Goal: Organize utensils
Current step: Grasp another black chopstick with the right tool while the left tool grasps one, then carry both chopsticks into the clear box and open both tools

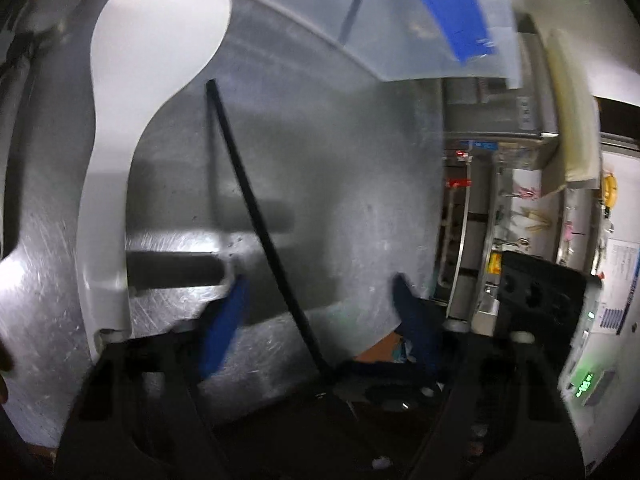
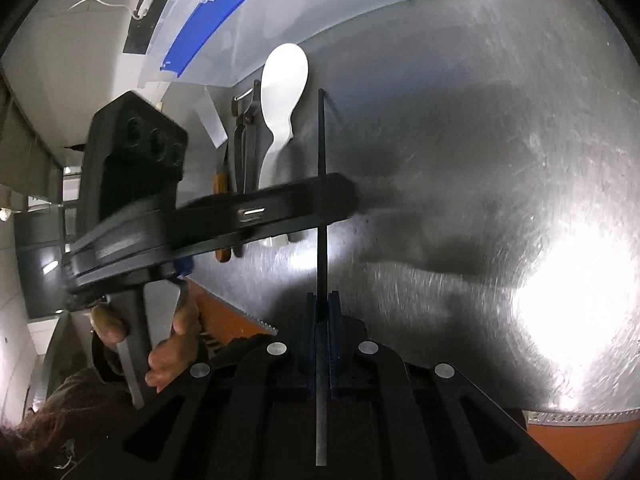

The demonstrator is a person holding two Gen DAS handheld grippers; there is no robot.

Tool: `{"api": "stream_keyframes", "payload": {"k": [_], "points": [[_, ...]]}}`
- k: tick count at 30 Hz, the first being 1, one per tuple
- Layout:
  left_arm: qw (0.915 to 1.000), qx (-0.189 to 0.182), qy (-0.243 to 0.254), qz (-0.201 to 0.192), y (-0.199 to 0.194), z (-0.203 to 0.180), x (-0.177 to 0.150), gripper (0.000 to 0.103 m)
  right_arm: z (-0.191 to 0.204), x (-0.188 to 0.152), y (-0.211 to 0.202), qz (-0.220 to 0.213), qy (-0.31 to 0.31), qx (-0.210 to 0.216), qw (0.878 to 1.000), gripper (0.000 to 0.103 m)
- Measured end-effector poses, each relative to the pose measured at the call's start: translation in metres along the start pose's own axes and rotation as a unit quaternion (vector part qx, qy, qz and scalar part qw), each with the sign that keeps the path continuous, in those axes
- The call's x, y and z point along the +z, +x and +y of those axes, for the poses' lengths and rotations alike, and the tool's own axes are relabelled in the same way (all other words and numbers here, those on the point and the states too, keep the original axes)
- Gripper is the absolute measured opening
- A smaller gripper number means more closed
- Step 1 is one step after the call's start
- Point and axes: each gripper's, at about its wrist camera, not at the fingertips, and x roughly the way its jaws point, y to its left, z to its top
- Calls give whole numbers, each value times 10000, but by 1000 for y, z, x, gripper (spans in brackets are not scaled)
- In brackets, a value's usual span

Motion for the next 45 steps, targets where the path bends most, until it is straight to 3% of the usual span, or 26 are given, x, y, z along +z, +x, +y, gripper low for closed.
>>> {"api": "stream_keyframes", "payload": {"k": [2, 4, 10, 18, 23, 25, 29, 31, 34, 38, 42, 45], "points": [[9999, 49, -160, 20, 5, 3, 0, 17, 0, -1, 10, 62, 12, 27, 10000, 7], [9996, 94, -253, -21, 8, 4, -2, 7, 20, 8, 7, 102, 22, 36, 9999, 6], [9992, 121, -180, -325, -7, -7, -12, 7, 22, 8, 3, 143, -222, 142, 9995, 7], [9960, -10, 260, -857, -58, -34, -33, 6, 58, 10, -17, 113, -1059, 215, 9941, 7], [9864, 5, 865, -1401, -95, -71, -25, 5, 85, 26, -52, -345, -1555, 267, 9869, 7], [9789, 94, 1201, -1648, -115, -93, -6, 5, 93, 41, -68, -636, -1666, 218, 9837, 1], [9548, 400, 1994, -2169, -147, -150, 56, 5, 119, 93, -114, -1439, -1968, -167, 9697, 1], [9520, 393, 2137, -2155, -154, -170, 87, 5, 130, 119, -130, -1729, -2047, -399, 9626, 1], [9518, 427, 2378, -1889, -145, -202, 145, 5, 137, 173, -149, -2041, -1923, -765, 9568, 1], [9547, 882, 2596, -1158, -101, -214, 218, 5, 112, 234, -137, -1791, -1578, -1001, 9659, 1], [9691, 1177, 2114, -470, -44, -170, 271, 6, 68, 265, -114, -1452, -1197, -1147, 9754, 1], [9721, 1472, 1812, -209, -13, -137, 292, 6, 41, 280, -100, -1215, -1006, -1184, 9804, 1]]}}
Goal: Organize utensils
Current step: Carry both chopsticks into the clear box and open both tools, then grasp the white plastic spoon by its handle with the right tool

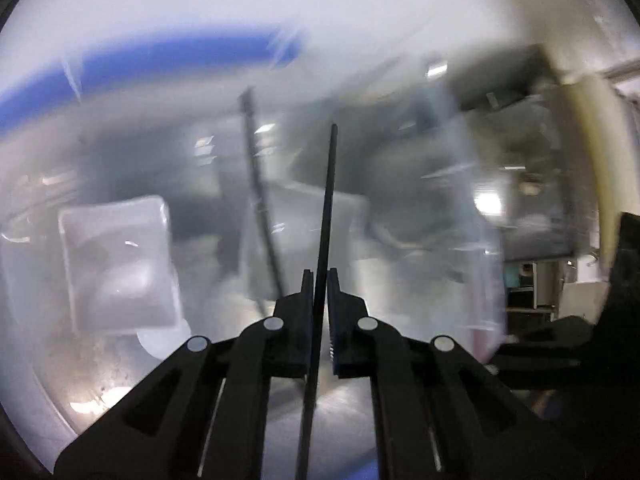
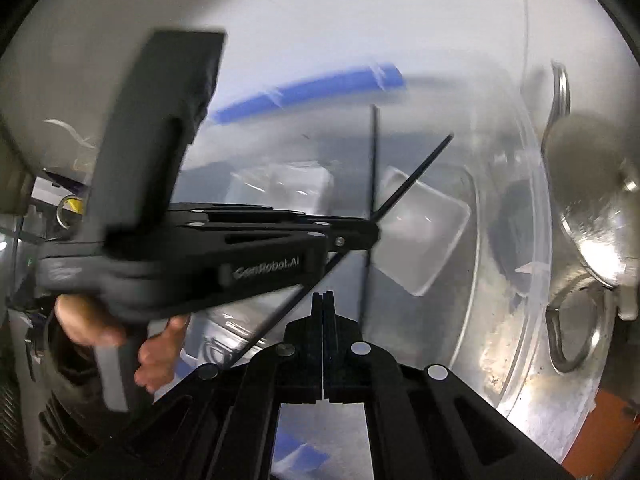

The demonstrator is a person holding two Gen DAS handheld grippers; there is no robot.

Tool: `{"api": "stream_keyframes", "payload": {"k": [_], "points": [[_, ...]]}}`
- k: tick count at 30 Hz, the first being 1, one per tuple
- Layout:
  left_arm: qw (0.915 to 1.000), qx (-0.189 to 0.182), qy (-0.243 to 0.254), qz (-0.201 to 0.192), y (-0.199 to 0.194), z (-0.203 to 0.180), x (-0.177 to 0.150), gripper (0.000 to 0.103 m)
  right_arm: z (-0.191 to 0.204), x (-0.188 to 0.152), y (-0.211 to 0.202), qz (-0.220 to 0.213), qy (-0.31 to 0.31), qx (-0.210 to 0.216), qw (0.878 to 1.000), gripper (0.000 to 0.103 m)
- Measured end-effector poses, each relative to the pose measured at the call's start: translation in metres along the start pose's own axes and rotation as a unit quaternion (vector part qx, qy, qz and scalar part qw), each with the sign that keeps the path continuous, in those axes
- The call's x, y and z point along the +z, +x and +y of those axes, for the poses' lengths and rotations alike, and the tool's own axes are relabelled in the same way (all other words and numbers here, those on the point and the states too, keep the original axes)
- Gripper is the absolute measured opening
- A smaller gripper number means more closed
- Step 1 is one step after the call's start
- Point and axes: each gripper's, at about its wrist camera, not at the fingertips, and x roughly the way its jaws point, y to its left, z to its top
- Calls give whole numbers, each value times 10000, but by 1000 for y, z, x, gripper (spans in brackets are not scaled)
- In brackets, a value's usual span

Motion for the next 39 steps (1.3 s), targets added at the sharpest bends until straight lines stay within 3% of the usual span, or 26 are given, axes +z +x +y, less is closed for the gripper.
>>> {"api": "stream_keyframes", "payload": {"k": [3, 6, 7, 8, 10, 14, 18, 21, 23, 26, 30, 37, 39], "points": [[9996, 220, -101, 127, 11, 13, -1, 6, -15, -2, 10, 131, 97, -109, 9998, 4], [9974, 675, 94, -222, -15, 10, -12, 11, -14, -14, 1, 47, 21, -41, 10000, 4], [9960, 776, 182, -406, -28, 7, -17, 21, -11, -22, -6, -37, -19, 51, 10000, 5], [9930, 893, 298, -717, -51, 3, -29, 43, -3, -34, -19, -175, -119, 243, 9995, 6], [9865, 958, 516, -1223, -87, -8, -48, 74, 13, -59, -47, -352, -407, 544, 9971, 10], [9697, 708, 716, -2225, -169, -13, -122, 75, 63, -115, -81, -514, -1058, 1036, 9876, 40], [9555, 340, 627, -2862, -215, -1, -212, 76, 101, -163, -28, 199, -1425, 1135, 9831, 40], [9440, 963, 513, -3115, -210, 17, -280, 76, 104, -190, 43, 956, -1235, 461, 9866, 40], [9491, 1073, 312, -2946, -199, 35, -315, 76, 100, -204, 79, 1225, -992, 173, 9873, 40], [9597, 818, -128, -2685, -184, 57, -337, 76, 107, -210, 97, 1147, -795, -77, 9902, 40], [9622, 547, -813, -2541, -175, 98, -360, 76, 130, -217, 112, 1301, -573, -82, 9898, 40], [9662, 202, -949, -2387, -166, 121, -377, 76, 167, -228, 132, 1545, -992, -1042, 9775, 40], [9688, 71, -952, -2286, -157, 123, -371, 76, 168, -233, 137, 1474, -1021, -1190, 9766, 34]]}}
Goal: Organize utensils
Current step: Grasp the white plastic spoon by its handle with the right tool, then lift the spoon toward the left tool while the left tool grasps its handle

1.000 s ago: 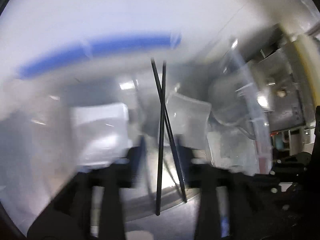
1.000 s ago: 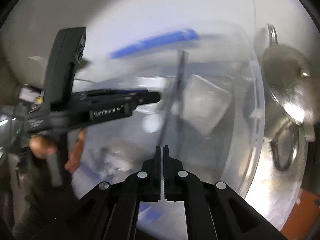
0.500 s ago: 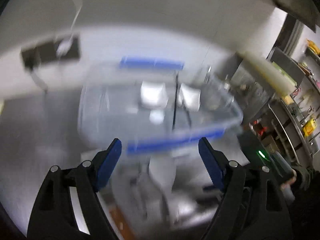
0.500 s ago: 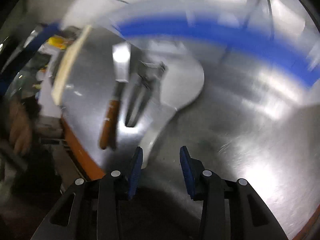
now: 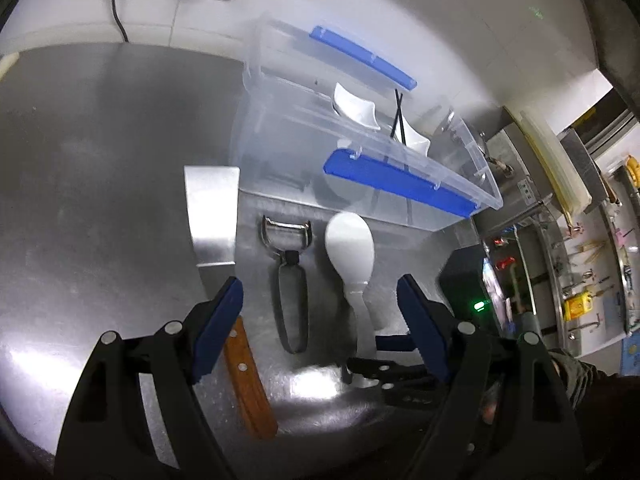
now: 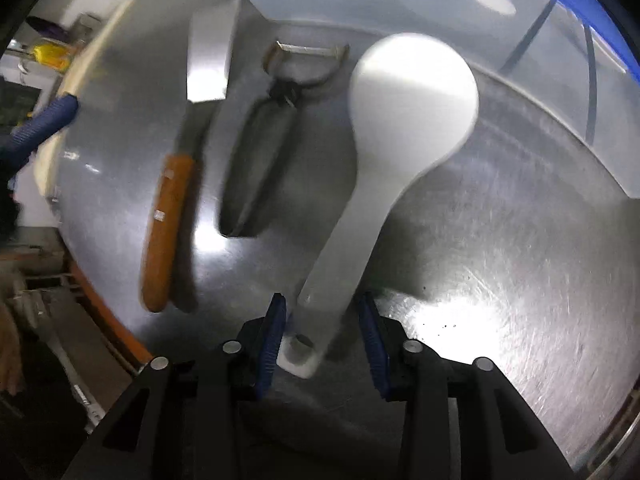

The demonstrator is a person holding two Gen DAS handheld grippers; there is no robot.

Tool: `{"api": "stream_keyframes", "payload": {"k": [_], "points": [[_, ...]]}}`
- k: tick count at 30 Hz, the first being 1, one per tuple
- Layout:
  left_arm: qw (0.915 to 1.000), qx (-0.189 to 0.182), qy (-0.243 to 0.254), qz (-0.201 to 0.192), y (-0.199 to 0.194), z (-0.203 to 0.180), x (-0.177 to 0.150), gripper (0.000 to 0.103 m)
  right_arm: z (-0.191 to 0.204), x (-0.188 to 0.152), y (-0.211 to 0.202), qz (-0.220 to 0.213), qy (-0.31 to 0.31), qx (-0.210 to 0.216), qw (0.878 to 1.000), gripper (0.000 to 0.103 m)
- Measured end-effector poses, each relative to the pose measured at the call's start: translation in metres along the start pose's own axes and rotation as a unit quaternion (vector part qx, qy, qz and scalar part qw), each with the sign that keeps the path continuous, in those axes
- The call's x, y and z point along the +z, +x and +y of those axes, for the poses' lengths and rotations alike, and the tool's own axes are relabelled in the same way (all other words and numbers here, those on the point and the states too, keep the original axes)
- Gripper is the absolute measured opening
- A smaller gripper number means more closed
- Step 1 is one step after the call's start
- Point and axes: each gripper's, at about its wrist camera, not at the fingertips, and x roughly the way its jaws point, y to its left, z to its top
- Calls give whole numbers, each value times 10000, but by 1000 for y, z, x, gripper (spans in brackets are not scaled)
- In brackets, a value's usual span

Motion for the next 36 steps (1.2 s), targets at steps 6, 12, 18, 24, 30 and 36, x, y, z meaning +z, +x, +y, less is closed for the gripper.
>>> {"api": "stream_keyframes", "payload": {"k": [6, 12, 18, 24, 30, 36], "points": [[9966, -622, -286, 459, 31, 4, -2, 76, -28, -11, 0, 80, 583, 506, 9970, 23], [9859, -1238, -538, 984, 71, -11, -7, 76, -59, -30, -13, 83, 1214, 1497, 9812, 23], [9731, -1490, -771, 1580, 113, -31, -19, 76, -73, -53, -23, 52, 1452, 2244, 9636, 22], [9621, -1379, -942, 2154, 145, -47, -36, 76, -89, -68, -35, 1, 1556, 2904, 9442, 15], [9445, -1596, -1367, 2525, 171, -58, -55, 76, -80, -72, -33, 145, 1318, 2889, 9481, 13], [9419, -1601, -1700, 2414, 177, -64, -62, 50, -80, -73, -33, 261, 1207, 2965, 9470, 12]]}}
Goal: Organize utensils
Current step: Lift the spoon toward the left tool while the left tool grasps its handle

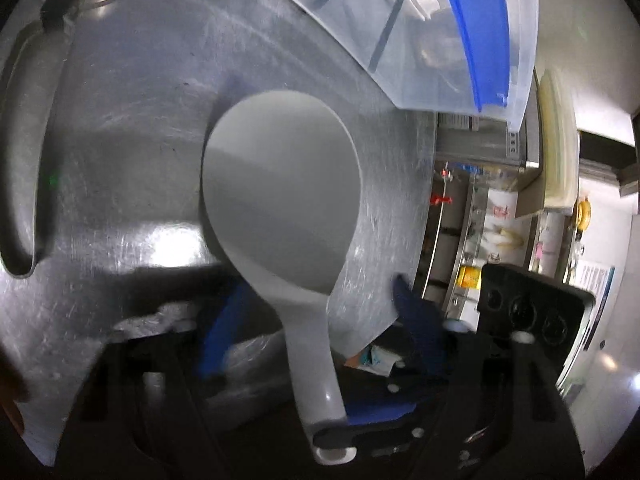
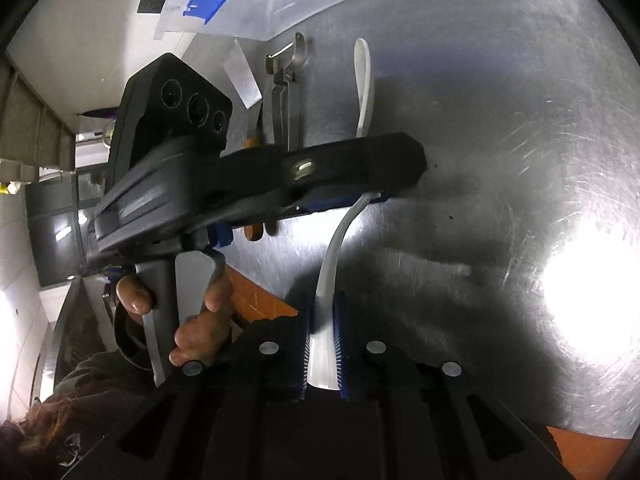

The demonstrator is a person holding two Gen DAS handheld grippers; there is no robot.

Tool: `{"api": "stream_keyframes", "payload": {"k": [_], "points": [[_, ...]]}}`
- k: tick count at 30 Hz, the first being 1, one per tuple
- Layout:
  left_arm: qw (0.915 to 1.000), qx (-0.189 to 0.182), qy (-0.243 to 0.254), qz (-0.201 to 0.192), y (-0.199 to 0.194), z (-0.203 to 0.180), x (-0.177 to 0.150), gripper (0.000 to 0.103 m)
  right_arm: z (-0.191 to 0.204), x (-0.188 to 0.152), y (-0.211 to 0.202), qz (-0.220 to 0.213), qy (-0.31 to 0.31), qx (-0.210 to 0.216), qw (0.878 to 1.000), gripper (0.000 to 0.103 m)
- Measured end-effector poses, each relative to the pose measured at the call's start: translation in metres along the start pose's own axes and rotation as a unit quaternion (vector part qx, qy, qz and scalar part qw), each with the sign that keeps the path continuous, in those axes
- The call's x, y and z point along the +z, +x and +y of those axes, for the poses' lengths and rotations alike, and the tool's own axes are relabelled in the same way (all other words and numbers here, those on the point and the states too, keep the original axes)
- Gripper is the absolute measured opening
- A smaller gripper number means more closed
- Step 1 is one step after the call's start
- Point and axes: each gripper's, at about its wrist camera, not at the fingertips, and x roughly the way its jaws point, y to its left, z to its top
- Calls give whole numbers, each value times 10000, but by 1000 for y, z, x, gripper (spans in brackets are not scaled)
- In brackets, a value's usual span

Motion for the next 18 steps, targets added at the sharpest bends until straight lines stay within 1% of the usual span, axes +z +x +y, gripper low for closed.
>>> {"api": "stream_keyframes", "payload": {"k": [1, 2, 3, 4, 7, 8, 11, 13, 14, 15, 17, 18], "points": [[10000, 29, -55, -28, 0, 0, 0, 36, 0, -1, -3, 4, -26, 2, 10000, 12], [9999, 36, -106, -63, -1, 1, 0, 31, 0, -1, -6, 2, -53, 2, 10000, 12], [9998, -22, -148, -87, -2, 0, -1, 30, 2, 1, -9, -24, -87, -11, 10000, 12], [9998, -4, -136, -126, -2, -2, -3, 29, 2, 1, -13, -35, -117, 8, 9999, 12], [9998, -4, 75, -203, -8, -18, -10, 24, 10, 0, -22, -78, -289, 42, 9995, 12], [9996, -37, 172, -223, -11, -26, -13, 22, 17, -2, -28, -106, -433, 62, 9990, 12], [9966, -135, 695, -428, -32, -64, -23, 21, 38, -5, -44, -228, -834, 119, 9962, 12], [9907, -167, 1171, -667, -53, -95, -25, 21, 55, -5, -61, -450, -1151, 108, 9923, 12], [9865, -114, 1445, -762, -62, -111, -23, 21, 59, -3, -66, -551, -1242, 83, 9907, 12], [9794, -13, 1817, -885, -73, -133, -18, 21, 66, 2, -78, -726, -1366, 48, 9880, 12], [9680, 149, 2256, -1086, -88, -165, -1, 21, 79, 20, -105, -1092, -1622, 2, 9807, 12], [9582, 281, 2563, -1238, -97, -189, 16, 21, 85, 33, -119, -1310, -1719, -49, 9764, 12]]}}
